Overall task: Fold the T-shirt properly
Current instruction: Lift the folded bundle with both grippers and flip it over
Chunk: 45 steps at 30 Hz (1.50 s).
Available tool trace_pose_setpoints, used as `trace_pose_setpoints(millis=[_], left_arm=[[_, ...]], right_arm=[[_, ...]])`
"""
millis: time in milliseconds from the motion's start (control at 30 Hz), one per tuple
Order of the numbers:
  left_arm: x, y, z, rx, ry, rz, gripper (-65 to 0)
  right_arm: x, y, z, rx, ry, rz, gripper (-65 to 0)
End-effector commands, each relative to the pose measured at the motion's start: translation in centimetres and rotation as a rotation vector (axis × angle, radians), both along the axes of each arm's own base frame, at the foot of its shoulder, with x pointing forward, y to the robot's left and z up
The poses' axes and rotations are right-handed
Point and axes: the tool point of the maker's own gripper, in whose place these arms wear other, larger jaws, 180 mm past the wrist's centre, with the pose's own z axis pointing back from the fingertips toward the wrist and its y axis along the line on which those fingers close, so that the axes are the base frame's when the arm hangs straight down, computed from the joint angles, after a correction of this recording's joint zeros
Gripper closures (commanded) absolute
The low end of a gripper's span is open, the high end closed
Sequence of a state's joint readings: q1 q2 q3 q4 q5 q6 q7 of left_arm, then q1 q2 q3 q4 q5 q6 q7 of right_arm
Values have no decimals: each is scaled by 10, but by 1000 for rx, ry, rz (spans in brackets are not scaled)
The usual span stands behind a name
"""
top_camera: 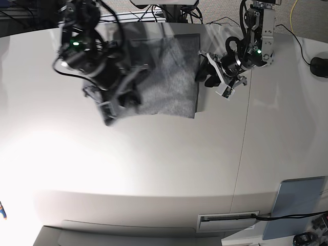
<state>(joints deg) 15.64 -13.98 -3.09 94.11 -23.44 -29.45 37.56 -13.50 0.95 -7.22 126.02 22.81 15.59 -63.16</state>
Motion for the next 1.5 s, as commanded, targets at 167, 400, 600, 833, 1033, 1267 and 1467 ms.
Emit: trace_pose_setpoints(millis=[167,400,600,833,1033,1267,1467], left_arm=[[-3,2,-3,22,15,-11,-241],[-3,2,-3,23,15,-13,-241],[-3,2,-2,22,13,-18,-241],[-3,2,-2,21,13,-18,-241],[-4,2,-2,22,14,-17,-241],[-4,2,-3,22,14,-17,-241],[-3,7,-2,35,12,-17,-241]], right_arm=[[2,58,27,66,-92,50,0],[-2,84,16,51,-66,79,0],[1,86,-13,8,3,87,0],[4,88,-30,-9,43,97,0],[6,101,-21,36,-15,163,0],[-5,125,-3,169,-51,277,-242],[-9,128,0,168,-66,315,-242]])
